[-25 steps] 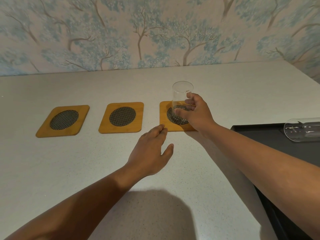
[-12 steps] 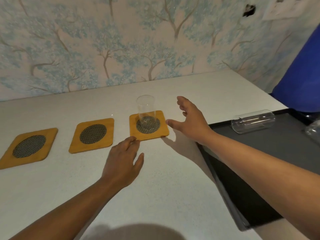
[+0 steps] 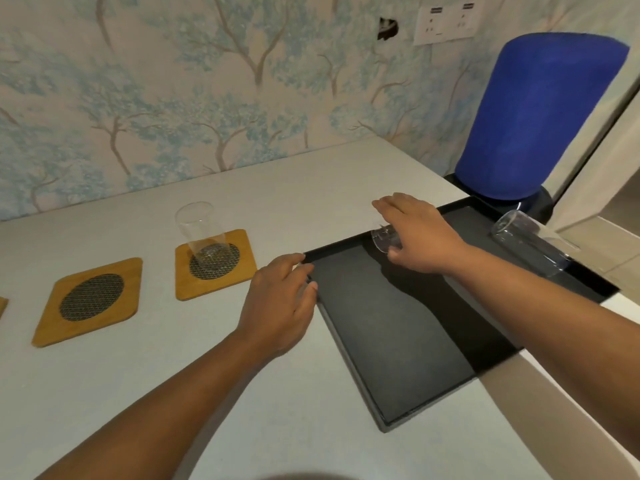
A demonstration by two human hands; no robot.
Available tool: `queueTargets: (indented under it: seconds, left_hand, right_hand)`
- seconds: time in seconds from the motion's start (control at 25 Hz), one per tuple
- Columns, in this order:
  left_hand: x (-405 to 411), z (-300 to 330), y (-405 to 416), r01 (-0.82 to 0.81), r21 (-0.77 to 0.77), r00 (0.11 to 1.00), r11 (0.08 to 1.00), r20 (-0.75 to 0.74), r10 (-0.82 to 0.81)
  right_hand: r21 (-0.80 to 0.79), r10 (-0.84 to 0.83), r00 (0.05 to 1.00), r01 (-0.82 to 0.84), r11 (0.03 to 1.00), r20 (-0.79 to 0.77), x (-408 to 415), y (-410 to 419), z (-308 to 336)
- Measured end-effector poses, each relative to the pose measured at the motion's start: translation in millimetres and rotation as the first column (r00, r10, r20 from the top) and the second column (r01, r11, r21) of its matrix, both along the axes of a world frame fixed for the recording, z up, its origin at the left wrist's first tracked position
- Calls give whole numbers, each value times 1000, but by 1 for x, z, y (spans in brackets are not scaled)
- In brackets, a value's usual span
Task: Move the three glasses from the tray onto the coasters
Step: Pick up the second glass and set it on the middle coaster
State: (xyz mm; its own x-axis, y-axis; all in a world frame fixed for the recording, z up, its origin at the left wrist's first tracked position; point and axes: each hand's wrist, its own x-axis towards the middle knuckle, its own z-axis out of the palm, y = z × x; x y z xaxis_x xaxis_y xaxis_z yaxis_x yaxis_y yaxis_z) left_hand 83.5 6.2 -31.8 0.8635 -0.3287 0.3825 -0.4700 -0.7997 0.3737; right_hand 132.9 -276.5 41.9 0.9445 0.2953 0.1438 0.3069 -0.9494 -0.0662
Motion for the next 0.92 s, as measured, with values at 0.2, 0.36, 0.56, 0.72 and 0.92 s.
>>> queueTargets:
  seconds: [0.2, 0.36, 0.56, 0.72, 0.92]
  left_hand:
    - [18, -11, -16, -18, 107, 997, 994, -74, 26]
    - [19, -18, -17, -30, 98, 993, 995, -110, 41]
    - [17, -19, -18, -38, 113, 991, 993, -121, 51]
    - [17, -20, -18, -39, 115, 990, 993, -129, 54]
    - [12, -11, -15, -42, 45, 990, 998, -133, 48]
  right_hand:
    - [-221, 12, 998, -26, 975, -66, 17, -29, -8]
    - [-242, 69, 996, -80, 967, -53, 26, -32, -13]
    - [-229, 95, 994, -104, 968, -50, 36, -32, -14]
    - [-219, 92, 994, -104, 970, -62, 37, -31, -13]
    - [-150, 112, 994, -111, 982, 4, 20, -16, 1]
